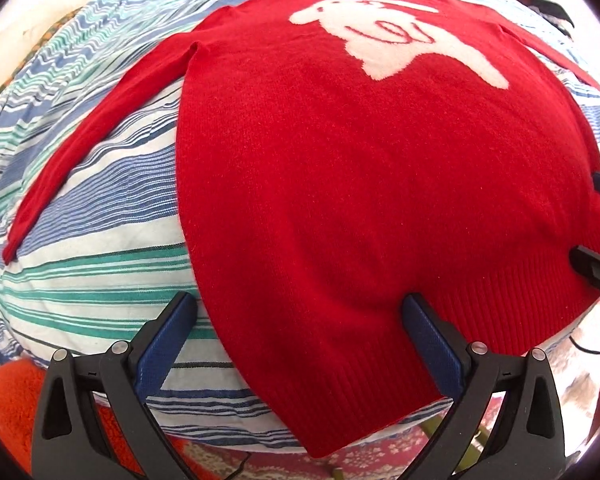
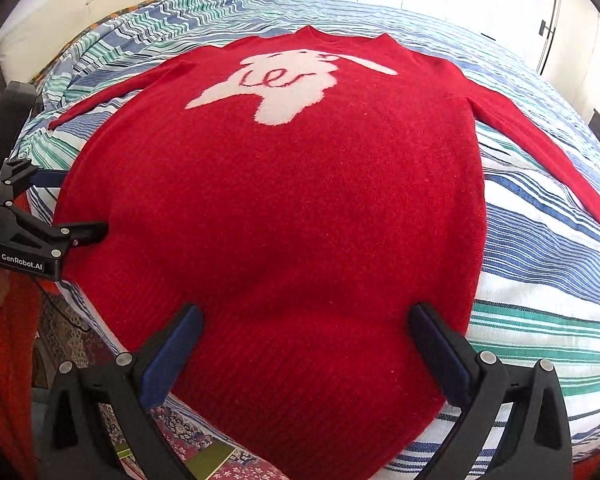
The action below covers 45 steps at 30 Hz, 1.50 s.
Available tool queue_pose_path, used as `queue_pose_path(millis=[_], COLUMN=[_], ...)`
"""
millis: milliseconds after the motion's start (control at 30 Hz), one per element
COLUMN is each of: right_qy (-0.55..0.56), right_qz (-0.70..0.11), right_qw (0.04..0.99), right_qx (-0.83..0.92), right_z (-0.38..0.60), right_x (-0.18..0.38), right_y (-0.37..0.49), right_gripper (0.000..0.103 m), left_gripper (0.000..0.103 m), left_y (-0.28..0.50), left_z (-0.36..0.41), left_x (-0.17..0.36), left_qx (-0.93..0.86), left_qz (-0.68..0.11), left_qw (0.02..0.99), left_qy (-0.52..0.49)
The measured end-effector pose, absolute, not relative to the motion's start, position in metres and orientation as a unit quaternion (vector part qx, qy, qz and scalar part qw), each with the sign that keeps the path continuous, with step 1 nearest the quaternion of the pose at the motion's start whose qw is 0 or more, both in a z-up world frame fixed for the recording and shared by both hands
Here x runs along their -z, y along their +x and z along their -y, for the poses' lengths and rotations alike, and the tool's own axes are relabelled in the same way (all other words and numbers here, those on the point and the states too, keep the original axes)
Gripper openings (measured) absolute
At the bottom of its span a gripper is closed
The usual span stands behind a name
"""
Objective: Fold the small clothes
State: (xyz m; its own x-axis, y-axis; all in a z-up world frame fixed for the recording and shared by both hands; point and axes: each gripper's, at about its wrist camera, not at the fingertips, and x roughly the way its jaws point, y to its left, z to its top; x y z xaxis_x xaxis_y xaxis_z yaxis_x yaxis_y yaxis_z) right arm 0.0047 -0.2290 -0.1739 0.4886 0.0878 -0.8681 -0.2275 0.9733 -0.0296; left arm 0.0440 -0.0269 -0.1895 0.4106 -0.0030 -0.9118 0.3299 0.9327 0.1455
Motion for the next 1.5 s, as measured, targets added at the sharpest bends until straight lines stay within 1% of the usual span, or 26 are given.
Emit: queue_pose_path(millis=[233, 333, 367, 433, 533, 633, 733, 767, 800, 833, 900, 1033, 1067, 1133, 1200, 1267, 1333, 1433, 1500], right_qy=[-0.07, -0.046, -0.019, 0.063, 0.195, 0.345, 0.483, 0.518, 0.55, 0.572, 0.584, 0.568, 0.562, 0.552, 0.534, 0.508, 0.473, 0.43, 0.393], right_qz=[-0.497, -0.5, -0.494, -0.457, -0.399, -0.343, -0.272, -0.259, -0.247, -0.237, -0.237, -0.262, -0.273, -0.295, -0.313, -0.318, -0.313, -0.303, -0.306], right_qw=[0.86, 0.86, 0.864, 0.883, 0.895, 0.872, 0.817, 0.794, 0.775, 0.76, 0.752, 0.755, 0.754, 0.748, 0.746, 0.758, 0.787, 0.832, 0.861], right_qx=[-0.091, -0.093, -0.093, -0.085, -0.039, 0.058, 0.16, 0.182, 0.191, 0.197, 0.196, 0.196, 0.203, 0.223, 0.246, 0.258, 0.244, 0.174, 0.106], right_z=[0.229, 0.234, 0.241, 0.272, 0.351, 0.456, 0.554, 0.578, 0.597, 0.611, 0.627, 0.637, 0.638, 0.64, 0.64, 0.636, 0.624, 0.587, 0.544], right_x=[0.172, 0.158, 0.148, 0.122, 0.095, 0.093, 0.11, 0.12, 0.129, 0.135, 0.138, 0.137, 0.139, 0.146, 0.145, 0.133, 0.107, 0.054, 0.016], right_y=[0.002, 0.0, -0.001, -0.006, -0.011, -0.022, -0.044, -0.05, -0.055, -0.057, -0.052, -0.028, -0.023, -0.014, -0.012, -0.005, 0.01, 0.048, 0.081], right_gripper=[0.102, 0.101, 0.1, 0.1, 0.1, 0.1, 0.099, 0.094, 0.084, 0.08, 0.079, 0.075, 0.071, 0.057, 0.005, 0.005, 0.005, 0.005, 0.005], left_gripper=[0.102, 0.101, 0.101, 0.101, 0.101, 0.101, 0.101, 0.101, 0.101, 0.101, 0.101, 0.101, 0.101, 0.101, 0.101, 0.101, 0.101, 0.101, 0.101], left_y=[0.046, 0.042, 0.041, 0.043, 0.05, 0.055, 0.057, 0.057, 0.059, 0.058, 0.059, 0.063, 0.064, 0.065, 0.065, 0.065, 0.064, 0.066, 0.067], left_z=[0.022, 0.008, -0.001, -0.021, -0.051, -0.076, -0.089, -0.089, -0.088, -0.088, -0.085, -0.08, -0.08, -0.08, -0.079, -0.079, -0.078, -0.074, -0.072], left_x=[0.182, 0.157, 0.148, 0.139, 0.136, 0.141, 0.146, 0.147, 0.148, 0.149, 0.151, 0.153, 0.154, 0.155, 0.156, 0.156, 0.157, 0.16, 0.161], left_qx=[0.099, 0.089, 0.081, 0.054, 0.007, -0.019, -0.03, -0.032, -0.033, -0.033, -0.032, -0.032, -0.031, -0.031, -0.033, -0.032, -0.029, -0.021, -0.016], left_qz=[-0.527, -0.483, -0.47, -0.457, -0.458, -0.468, -0.474, -0.475, -0.477, -0.478, -0.482, -0.488, -0.49, -0.494, -0.496, -0.495, -0.495, -0.501, -0.503], left_qw=[0.831, 0.863, 0.873, 0.886, 0.889, 0.88, 0.873, 0.873, 0.872, 0.872, 0.871, 0.869, 0.867, 0.865, 0.864, 0.865, 0.865, 0.862, 0.861], left_qy=[0.151, 0.119, 0.1, 0.057, -0.013, -0.081, -0.11, -0.11, -0.107, -0.102, -0.093, -0.082, -0.082, -0.083, -0.082, -0.079, -0.078, -0.074, -0.07])
